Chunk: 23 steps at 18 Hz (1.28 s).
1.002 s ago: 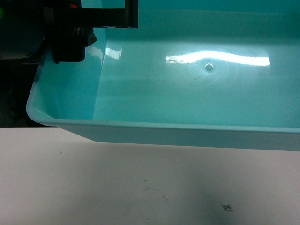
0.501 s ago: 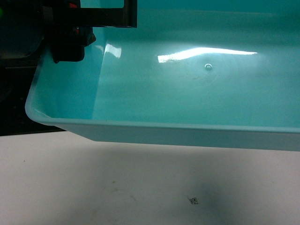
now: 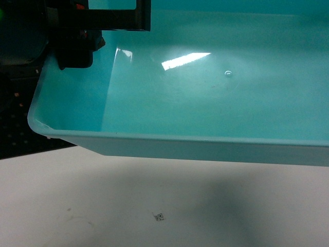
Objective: Stack blue boxes stably on right
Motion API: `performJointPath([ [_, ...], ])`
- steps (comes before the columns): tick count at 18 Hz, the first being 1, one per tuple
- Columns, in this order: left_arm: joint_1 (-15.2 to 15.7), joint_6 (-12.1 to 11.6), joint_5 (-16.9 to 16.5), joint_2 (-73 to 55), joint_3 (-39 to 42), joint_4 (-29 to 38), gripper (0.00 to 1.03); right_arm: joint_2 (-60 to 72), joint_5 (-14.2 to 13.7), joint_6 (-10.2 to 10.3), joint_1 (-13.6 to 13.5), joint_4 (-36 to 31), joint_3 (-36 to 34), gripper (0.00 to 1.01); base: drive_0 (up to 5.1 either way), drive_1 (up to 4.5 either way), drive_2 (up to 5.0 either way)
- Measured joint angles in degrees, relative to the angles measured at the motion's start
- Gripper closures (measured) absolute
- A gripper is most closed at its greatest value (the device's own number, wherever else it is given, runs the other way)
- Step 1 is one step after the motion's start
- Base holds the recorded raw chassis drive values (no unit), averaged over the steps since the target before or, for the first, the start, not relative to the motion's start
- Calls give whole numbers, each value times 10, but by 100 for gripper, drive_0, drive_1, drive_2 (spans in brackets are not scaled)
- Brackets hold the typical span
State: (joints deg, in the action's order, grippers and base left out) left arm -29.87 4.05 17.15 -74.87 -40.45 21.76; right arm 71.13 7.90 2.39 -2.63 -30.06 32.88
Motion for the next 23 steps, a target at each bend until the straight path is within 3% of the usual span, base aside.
performJointPath([
  [23, 0, 0, 0, 0, 0, 1, 101, 0, 0, 0, 0, 0, 0, 94, -122, -122, -122],
])
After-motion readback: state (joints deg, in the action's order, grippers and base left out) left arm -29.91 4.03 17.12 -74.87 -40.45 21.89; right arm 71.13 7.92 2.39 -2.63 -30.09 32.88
